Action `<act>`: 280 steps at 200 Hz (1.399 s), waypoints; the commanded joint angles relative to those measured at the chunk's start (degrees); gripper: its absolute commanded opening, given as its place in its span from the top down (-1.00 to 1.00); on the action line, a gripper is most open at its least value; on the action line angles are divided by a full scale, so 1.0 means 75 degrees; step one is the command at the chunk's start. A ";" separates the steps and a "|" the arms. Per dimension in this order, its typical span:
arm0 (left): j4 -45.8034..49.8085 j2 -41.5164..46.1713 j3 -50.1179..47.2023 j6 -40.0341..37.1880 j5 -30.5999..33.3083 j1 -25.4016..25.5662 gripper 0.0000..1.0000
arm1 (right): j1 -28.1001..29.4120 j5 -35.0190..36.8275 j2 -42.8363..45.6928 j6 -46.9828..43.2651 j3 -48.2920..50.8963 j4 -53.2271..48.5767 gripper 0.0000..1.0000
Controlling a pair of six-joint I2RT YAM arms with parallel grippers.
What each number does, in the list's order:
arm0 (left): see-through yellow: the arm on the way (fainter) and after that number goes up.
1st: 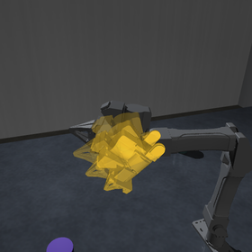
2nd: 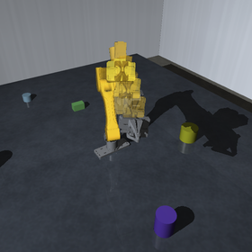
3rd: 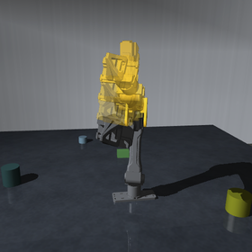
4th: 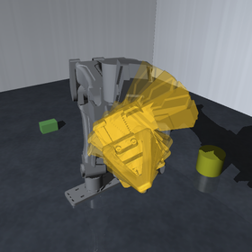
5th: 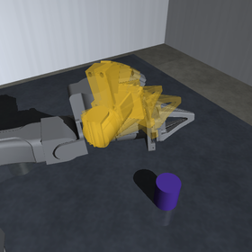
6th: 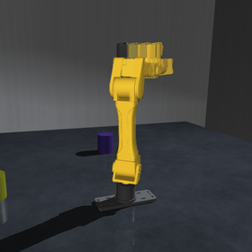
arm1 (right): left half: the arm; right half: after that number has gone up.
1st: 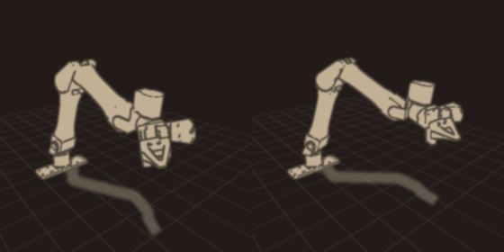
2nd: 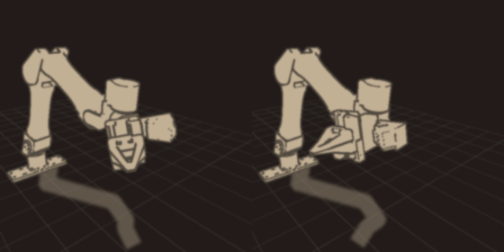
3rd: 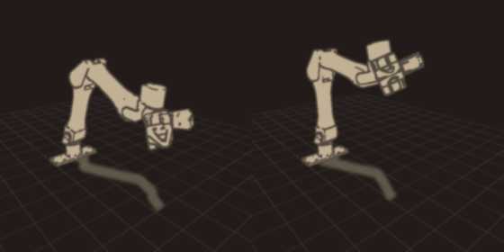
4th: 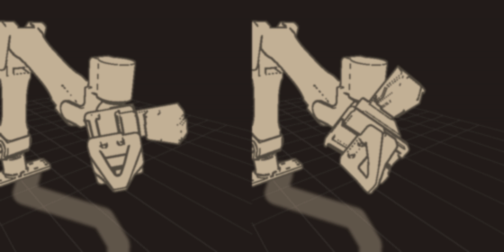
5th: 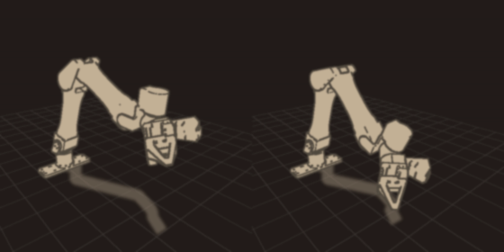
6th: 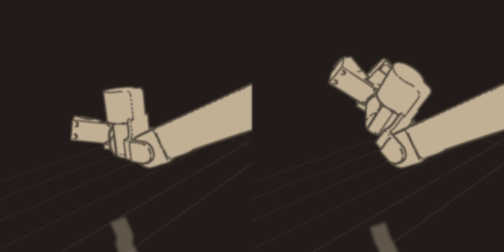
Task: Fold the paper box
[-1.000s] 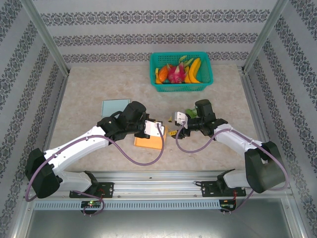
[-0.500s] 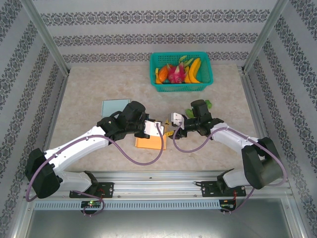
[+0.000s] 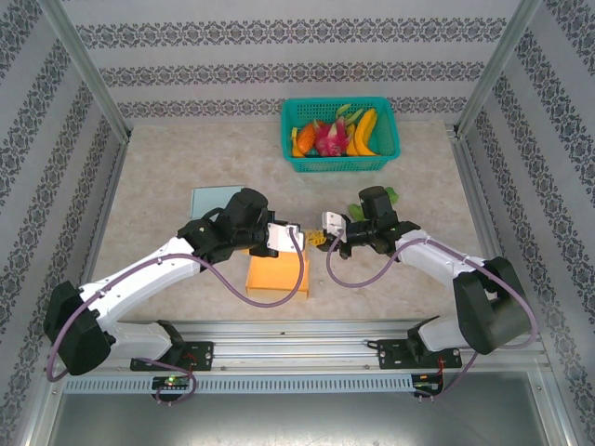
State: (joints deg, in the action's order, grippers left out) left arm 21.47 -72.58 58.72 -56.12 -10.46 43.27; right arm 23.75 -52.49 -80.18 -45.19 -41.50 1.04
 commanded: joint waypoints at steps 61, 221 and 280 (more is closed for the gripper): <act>-0.0925 0.0241 -0.0267 0.0135 -0.0896 0.0140 1.00 | -0.0014 -0.0736 -0.0159 0.0724 -0.0296 0.0361 0.14; -0.2215 0.0817 -0.0640 0.2183 -0.0545 0.0056 0.22 | 0.0001 -0.0291 -0.0147 0.0368 -0.0195 0.0518 1.00; -0.2053 0.1666 -0.0614 0.6370 0.1353 -0.0148 -0.16 | -0.0080 0.0166 -0.0127 0.0359 0.0398 0.1822 1.00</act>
State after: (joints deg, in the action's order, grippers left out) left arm 5.30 -61.71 51.68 -28.01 -9.69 43.38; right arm 23.46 -51.62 -81.84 -41.95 -40.64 8.23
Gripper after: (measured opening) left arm 0.564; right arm 0.064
